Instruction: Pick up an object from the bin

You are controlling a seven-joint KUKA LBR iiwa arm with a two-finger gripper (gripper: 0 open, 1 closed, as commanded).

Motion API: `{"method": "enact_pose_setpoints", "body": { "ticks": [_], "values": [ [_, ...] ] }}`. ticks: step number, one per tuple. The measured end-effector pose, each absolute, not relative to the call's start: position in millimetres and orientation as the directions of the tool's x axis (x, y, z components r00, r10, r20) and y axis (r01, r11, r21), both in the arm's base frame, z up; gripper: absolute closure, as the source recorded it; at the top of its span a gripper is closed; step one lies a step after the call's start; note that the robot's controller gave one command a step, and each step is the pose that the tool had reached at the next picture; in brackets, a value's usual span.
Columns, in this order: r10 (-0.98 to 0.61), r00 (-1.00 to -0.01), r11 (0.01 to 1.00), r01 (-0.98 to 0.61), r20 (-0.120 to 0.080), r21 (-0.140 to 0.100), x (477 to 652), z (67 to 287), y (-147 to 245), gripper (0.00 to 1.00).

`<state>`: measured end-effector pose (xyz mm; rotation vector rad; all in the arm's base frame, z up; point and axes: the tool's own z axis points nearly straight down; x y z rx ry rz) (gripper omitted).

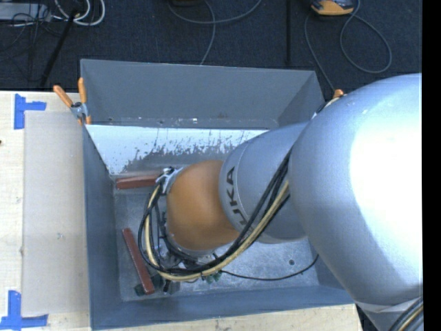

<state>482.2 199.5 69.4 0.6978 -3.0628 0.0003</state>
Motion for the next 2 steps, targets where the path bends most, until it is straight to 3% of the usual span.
{"method": "enact_pose_setpoints", "body": {
  "ticks": [1,2],
  "values": [
    [-0.417,-0.909,0.909,-0.417,0.003,0.000,472.1,87.9,184.5,1.00],
    [-0.395,-0.919,0.919,-0.395,-0.010,0.001,506.7,204.1,225.4,1.00]
  ]
}}
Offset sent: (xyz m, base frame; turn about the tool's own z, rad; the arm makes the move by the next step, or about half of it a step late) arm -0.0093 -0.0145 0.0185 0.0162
